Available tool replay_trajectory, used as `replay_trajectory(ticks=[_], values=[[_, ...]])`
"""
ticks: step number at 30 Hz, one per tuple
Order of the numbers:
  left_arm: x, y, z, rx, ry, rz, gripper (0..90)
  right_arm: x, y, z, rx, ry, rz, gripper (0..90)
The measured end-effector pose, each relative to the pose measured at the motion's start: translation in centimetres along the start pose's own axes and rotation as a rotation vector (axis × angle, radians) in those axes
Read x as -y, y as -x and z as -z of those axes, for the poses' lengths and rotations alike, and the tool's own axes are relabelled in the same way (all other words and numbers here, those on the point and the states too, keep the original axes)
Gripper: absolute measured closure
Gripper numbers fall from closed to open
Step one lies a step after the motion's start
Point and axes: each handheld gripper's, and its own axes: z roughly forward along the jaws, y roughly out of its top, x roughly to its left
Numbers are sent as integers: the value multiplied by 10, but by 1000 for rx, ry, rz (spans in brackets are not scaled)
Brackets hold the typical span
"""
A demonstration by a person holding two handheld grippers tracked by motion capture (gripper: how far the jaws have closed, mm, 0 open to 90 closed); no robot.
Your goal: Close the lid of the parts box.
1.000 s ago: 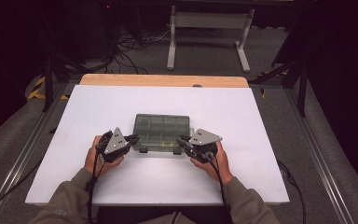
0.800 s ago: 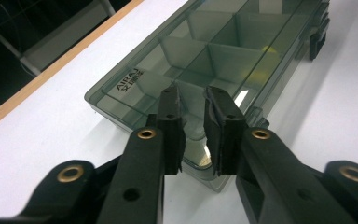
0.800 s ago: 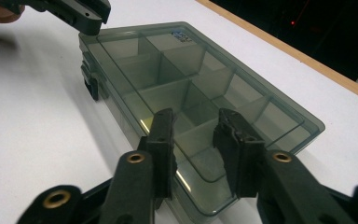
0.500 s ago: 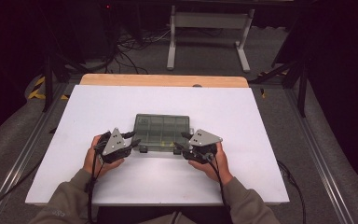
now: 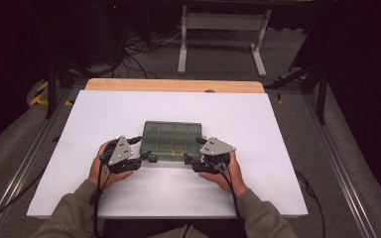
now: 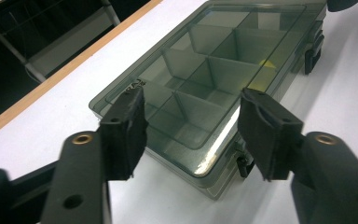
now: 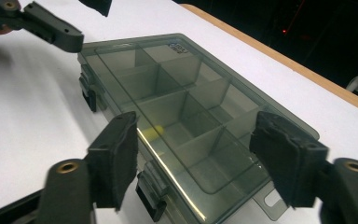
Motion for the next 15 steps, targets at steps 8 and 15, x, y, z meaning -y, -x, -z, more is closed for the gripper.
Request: replay_trajectory(ticks=[8, 15], values=[[0, 0, -1, 14, 12, 29, 264, 0, 0, -1, 8, 7, -22, 202], [-1, 1, 0, 16, 27, 47, 110, -1, 0, 0, 8, 22, -43, 143]])
